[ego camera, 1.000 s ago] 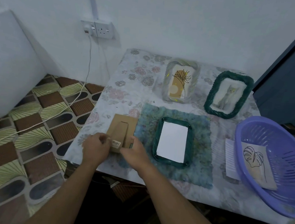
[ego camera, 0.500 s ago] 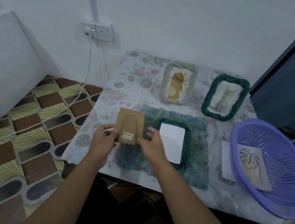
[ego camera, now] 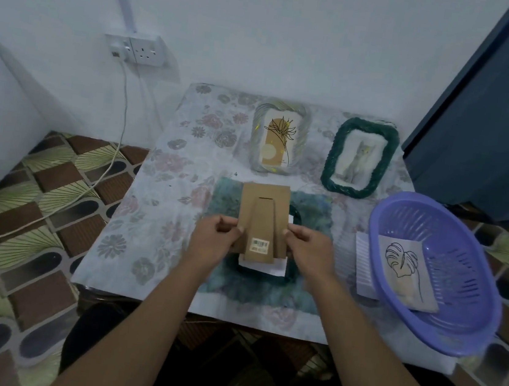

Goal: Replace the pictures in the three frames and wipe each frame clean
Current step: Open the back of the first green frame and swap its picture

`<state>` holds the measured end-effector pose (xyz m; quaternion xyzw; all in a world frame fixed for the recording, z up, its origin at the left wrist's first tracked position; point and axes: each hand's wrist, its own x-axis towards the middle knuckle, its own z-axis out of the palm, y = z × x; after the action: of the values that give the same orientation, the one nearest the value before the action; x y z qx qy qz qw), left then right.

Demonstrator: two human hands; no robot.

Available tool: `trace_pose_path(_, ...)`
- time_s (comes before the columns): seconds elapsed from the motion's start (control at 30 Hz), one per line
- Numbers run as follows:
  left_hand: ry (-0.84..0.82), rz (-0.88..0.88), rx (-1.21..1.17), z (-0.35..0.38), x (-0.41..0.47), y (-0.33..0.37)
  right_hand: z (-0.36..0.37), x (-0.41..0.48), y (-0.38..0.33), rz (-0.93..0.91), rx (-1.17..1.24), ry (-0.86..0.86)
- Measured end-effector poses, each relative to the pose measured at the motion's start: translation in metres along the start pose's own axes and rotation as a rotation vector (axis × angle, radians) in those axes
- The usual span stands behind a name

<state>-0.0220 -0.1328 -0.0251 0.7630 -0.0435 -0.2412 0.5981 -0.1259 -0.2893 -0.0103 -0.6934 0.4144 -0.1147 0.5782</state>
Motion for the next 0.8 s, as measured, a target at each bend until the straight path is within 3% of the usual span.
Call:
trace_pose_path(0.23,0.046,0.053,0.363,0.016,0.006,-0.003,-0.014,0.007,0.017,-0.013,-0.218,0.017)
trace_pose_path(0.8,0.044,0.158,0.599,0.024,0.002,-0.016,-0.006,0.005,0.036,-0.071,-0.41,0.047)
